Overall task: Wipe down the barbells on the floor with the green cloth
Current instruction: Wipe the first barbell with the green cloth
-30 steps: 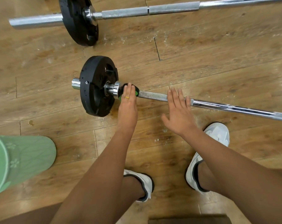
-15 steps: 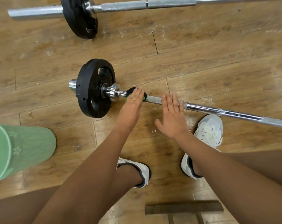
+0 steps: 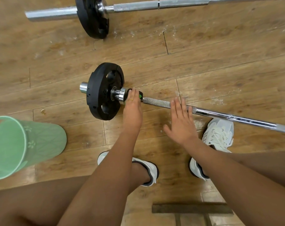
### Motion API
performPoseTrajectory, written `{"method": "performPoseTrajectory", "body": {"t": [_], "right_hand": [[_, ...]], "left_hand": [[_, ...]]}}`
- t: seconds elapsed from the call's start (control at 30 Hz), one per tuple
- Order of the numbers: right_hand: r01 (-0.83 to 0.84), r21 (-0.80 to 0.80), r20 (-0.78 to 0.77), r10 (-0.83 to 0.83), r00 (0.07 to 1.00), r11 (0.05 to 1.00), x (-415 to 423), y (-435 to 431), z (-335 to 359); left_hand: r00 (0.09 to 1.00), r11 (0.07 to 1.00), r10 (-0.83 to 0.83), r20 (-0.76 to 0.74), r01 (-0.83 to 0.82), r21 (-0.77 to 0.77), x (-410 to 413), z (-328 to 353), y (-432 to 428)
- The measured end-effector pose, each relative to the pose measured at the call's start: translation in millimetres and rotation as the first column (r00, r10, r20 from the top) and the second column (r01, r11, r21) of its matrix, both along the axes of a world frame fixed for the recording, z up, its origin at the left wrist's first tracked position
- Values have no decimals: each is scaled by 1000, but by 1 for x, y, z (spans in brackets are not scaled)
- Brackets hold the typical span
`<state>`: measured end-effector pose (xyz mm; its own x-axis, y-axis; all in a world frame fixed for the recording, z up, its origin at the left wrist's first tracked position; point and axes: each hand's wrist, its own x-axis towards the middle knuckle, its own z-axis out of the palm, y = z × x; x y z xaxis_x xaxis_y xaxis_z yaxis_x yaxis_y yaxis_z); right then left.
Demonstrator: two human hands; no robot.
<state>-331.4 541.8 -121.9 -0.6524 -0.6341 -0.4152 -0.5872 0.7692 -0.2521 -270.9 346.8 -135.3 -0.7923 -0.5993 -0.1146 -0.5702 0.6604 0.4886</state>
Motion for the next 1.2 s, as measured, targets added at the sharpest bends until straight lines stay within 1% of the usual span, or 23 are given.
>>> {"method": "performPoseTrajectory", "body": {"t": [0.03,0.13,0.2,0.33,0.43,0.5,0.57,0.6,0.63,0.7,0.73,0.87,0.97,1.03,1.13,1.2], "right_hand": [[1,2,-1,-1,1000,1000,2,0,0],[1,16,-8,0,1000,1000,7,1,2],[0,23,-16,1,1000,1000,11,2,3],[-14,31,-11,15,1000,999,17,8,3],[-18,32,-11,18,1000,999,24,10,3],[-17,36,-18,18,1000,999,29,12,3],[-22,37,-23,23,999,999,33,15,2],[-27,40,-22,28,999,999,35,16,1],[-31,43,-19,32,999,999,37,17,1],[-29,43,-8,29,1000,999,42,18,1],[-23,43,-6,23,1000,999,44,18,1],[-16,50,-8,16,1000,999,54,20,3],[-19,54,-4,20,1000,998,59,23,4],[-20,62,-2,21,1000,998,63,24,5],[-15,69,8,15,1000,998,69,24,6],[-15,77,18,14,1000,997,72,25,7]], "left_hand": [[1000,1000,-8,6,8,-2,2,0,2],[977,977,-211,16,211,-11,10,2,4],[957,956,-287,41,289,-46,16,3,-8],[974,969,-223,49,227,-94,20,2,-19],[985,983,-169,35,171,-68,25,1,4],[969,966,-245,25,246,-76,30,1,8],[927,921,-371,49,374,-109,30,2,-3],[913,906,-403,59,407,-117,28,1,-11],[920,913,-386,67,391,-112,28,1,-15],[964,961,-256,67,261,-87,32,5,-7],[973,971,-223,63,227,-73,37,6,4],[971,970,-237,40,238,-49,58,5,33],[987,985,-150,58,154,-77,61,6,20],[980,978,-176,88,184,-101,64,7,17],[950,953,-289,119,298,-60,66,8,23],[940,943,-317,124,327,-70,66,9,21]]}}
